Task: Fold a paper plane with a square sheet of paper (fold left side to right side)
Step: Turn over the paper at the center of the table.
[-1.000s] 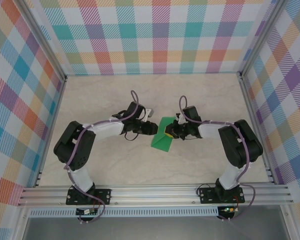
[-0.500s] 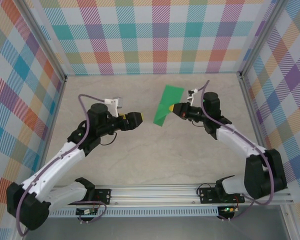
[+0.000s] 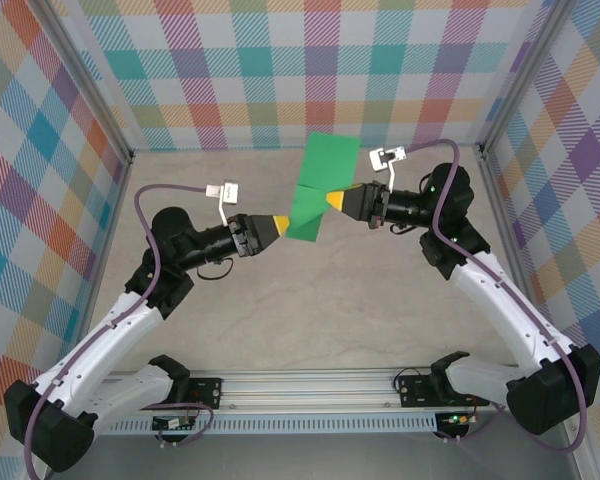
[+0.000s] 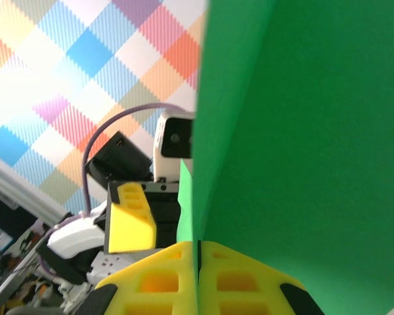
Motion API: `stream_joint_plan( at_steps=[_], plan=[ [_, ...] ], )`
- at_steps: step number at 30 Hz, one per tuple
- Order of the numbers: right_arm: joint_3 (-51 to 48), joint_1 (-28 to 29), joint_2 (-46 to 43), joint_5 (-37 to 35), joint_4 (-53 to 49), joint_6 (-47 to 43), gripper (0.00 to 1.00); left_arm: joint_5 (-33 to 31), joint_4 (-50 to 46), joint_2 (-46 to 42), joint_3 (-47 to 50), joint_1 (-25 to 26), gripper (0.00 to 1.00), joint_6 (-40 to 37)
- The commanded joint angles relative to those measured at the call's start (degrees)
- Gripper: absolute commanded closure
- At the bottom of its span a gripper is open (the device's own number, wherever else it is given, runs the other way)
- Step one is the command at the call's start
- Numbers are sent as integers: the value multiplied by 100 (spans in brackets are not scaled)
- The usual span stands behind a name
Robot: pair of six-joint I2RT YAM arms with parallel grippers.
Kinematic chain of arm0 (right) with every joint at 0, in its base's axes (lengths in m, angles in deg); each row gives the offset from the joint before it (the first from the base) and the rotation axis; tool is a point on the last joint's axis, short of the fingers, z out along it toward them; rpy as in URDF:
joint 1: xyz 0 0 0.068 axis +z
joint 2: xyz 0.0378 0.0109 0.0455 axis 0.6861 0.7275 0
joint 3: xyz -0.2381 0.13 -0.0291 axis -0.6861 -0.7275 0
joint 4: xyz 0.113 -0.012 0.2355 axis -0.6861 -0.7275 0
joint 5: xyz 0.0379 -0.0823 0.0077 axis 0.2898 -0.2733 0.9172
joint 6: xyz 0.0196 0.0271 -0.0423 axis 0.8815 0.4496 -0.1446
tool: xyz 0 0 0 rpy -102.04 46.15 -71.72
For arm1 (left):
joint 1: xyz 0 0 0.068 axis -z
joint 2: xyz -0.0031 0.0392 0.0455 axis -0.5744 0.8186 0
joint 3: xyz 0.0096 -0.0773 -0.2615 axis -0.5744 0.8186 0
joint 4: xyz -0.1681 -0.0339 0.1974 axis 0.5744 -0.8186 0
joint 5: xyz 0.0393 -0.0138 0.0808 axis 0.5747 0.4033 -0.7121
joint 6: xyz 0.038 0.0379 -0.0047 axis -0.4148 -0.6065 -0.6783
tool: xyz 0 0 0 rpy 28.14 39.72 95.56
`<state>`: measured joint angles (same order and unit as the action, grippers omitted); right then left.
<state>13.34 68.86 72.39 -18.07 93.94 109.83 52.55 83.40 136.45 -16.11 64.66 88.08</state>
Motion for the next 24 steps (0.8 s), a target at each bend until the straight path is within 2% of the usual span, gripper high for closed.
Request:
stream_joint_plan(
  at_steps=[1, 7, 13, 17, 21, 24],
  plan=[
    [263, 225, 63, 244, 2, -229, 100, 345, 637, 1, -212, 127, 6, 223],
    [396, 487, 143, 338, 181, -163, 100, 333, 816, 56, -330, 382, 28, 220],
    [303, 504, 27, 326, 218, -149, 98, 286, 918, 16, -339, 498, 53, 196],
    [208, 496, -61, 280, 184, -177, 97, 239, 905, -16, -316, 536, 66, 167],
    [173, 497, -156, 194, -12, -284, 91, 185, 837, -18, -310, 555, 76, 91],
    [133, 502, -257, 96, -166, -390, 81, 136, 732, -27, -298, 572, 85, 26]
  ],
)
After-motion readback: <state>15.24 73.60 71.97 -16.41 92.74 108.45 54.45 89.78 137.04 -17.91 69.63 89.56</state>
